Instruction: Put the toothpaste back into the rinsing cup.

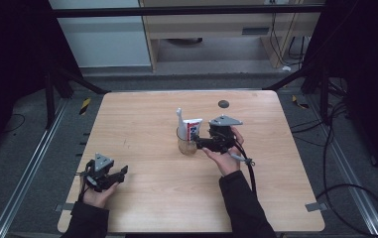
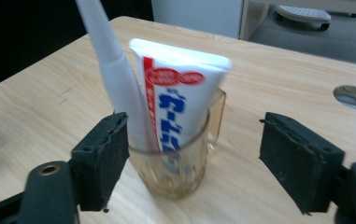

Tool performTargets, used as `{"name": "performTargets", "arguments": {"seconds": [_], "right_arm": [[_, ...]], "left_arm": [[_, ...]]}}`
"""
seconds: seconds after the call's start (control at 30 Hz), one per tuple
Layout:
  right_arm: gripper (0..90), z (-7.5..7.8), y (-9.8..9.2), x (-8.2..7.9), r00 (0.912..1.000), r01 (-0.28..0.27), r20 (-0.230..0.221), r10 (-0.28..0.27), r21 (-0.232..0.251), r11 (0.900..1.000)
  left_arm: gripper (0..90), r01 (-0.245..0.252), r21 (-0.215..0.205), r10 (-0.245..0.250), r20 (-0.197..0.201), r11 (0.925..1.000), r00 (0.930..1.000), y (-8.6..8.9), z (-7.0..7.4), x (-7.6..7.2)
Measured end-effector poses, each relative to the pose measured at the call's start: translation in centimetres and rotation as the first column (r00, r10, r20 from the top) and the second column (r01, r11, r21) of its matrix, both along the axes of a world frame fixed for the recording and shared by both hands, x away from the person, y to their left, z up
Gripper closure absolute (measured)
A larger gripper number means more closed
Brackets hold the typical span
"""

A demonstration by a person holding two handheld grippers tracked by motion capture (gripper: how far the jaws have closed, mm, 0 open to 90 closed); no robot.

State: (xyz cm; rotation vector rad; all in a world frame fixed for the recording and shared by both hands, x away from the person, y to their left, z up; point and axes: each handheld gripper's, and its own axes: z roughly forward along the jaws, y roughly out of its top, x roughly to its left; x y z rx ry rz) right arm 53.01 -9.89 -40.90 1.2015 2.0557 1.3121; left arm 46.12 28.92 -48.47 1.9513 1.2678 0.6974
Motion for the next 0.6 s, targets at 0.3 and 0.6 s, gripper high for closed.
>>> {"name": "performTargets", "arguments": {"seconds": [0.3, 0.6], "right_arm": [[14.9, -2.0, -6.1, -2.8, 0.9950, 0.059, -0.075, -0.067, -0.098, 0.993], [12.8, -4.7, -11.2, -5.6, 0.9806, 0.120, -0.135, -0.142, -0.158, 0.980]], "left_arm": [[36.7, -0.001, 0.000, 0.001, -0.014, 1.0000, 0.9999, 0.1, -0.2, 0.1], [33.4, -0.009, 0.012, 0.009, -0.024, 0.9999, 0.9997, 0.4, -0.3, 0.1]]}}
